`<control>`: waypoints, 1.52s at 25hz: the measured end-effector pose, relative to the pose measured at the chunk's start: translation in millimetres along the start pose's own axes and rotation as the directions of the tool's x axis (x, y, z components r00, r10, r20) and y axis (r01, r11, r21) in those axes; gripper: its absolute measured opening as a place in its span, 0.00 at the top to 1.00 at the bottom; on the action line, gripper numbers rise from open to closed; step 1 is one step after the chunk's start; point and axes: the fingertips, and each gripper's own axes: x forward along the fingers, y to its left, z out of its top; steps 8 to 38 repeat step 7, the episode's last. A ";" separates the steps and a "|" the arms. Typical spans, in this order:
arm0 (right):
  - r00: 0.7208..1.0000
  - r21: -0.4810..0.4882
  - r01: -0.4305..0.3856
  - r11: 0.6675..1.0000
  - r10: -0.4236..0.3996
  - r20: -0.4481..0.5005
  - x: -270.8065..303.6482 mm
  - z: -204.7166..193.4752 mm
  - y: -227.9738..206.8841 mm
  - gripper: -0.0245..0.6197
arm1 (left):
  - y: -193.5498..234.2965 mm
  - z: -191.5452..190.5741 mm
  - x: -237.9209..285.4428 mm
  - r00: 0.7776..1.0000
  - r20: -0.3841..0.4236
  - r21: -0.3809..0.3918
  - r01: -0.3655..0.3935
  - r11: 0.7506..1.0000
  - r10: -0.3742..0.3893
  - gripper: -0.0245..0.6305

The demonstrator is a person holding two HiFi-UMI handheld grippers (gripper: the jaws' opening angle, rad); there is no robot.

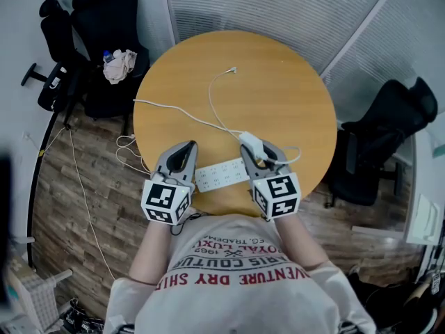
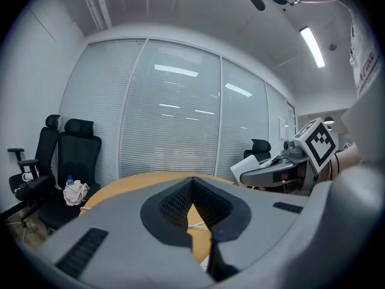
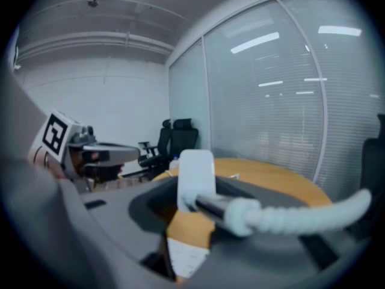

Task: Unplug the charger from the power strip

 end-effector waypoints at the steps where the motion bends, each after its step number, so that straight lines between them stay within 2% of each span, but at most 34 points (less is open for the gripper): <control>1: 1.000 -0.001 0.000 1.000 0.000 -0.001 0.0 -0.7 -0.1 0.72 | -0.2 -0.5 0.2 1.000 -0.003 0.001 -0.001 1.000 0.001 0.92; 38: 1.000 -0.004 -0.004 1.000 0.004 -0.001 3.0 -1.3 -2.1 0.72 | 0.6 -1.8 5.1 1.000 -0.009 0.005 -0.012 1.000 0.012 0.92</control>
